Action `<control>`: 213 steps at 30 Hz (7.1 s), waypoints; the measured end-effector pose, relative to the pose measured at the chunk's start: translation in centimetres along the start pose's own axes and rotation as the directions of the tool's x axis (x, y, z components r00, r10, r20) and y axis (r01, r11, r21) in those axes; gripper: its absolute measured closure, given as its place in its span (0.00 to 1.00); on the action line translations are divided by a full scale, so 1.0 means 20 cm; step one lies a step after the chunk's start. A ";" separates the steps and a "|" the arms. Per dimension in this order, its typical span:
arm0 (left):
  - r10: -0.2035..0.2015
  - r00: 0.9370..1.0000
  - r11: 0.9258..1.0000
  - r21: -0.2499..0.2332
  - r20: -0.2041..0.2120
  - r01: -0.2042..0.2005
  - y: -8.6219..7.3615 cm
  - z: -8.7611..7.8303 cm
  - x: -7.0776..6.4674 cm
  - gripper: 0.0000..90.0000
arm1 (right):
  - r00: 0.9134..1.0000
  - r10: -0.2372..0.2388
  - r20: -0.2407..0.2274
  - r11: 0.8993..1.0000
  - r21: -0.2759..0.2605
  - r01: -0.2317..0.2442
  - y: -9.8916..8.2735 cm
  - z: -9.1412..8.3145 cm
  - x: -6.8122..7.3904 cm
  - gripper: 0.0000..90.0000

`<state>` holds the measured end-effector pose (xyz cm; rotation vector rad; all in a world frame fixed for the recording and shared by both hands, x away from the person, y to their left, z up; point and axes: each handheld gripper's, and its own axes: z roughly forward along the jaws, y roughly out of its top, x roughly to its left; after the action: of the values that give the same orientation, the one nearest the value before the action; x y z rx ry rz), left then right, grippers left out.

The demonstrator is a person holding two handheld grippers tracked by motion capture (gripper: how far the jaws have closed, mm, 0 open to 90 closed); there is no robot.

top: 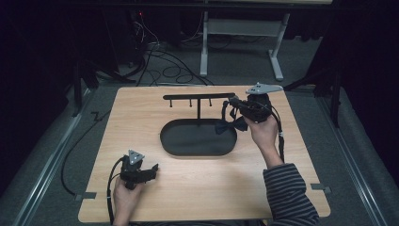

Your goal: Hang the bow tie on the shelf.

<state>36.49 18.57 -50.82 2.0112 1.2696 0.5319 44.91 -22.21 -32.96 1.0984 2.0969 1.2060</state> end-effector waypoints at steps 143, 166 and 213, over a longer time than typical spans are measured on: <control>0.004 1.000 1.000 0.001 -0.001 -0.004 0.00 0.00 0.00 0.23 | 0.976 0.215 -0.022 0.976 -0.039 -0.215 -0.46 -0.40 -0.12 0.69; 0.003 1.000 1.000 0.001 -0.001 -0.003 0.00 0.00 0.00 0.23 | 0.967 0.252 -0.032 0.967 -0.022 -0.253 -0.62 -0.43 -0.09 0.69; 0.004 1.000 1.000 0.001 -0.002 -0.004 0.00 0.00 0.00 0.23 | 0.945 0.311 -0.098 0.950 0.028 -0.310 -0.82 -0.35 0.00 0.69</control>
<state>36.46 18.55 -50.82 2.0154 1.2674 0.5347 33.27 -30.24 -43.72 1.4429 2.0594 1.4207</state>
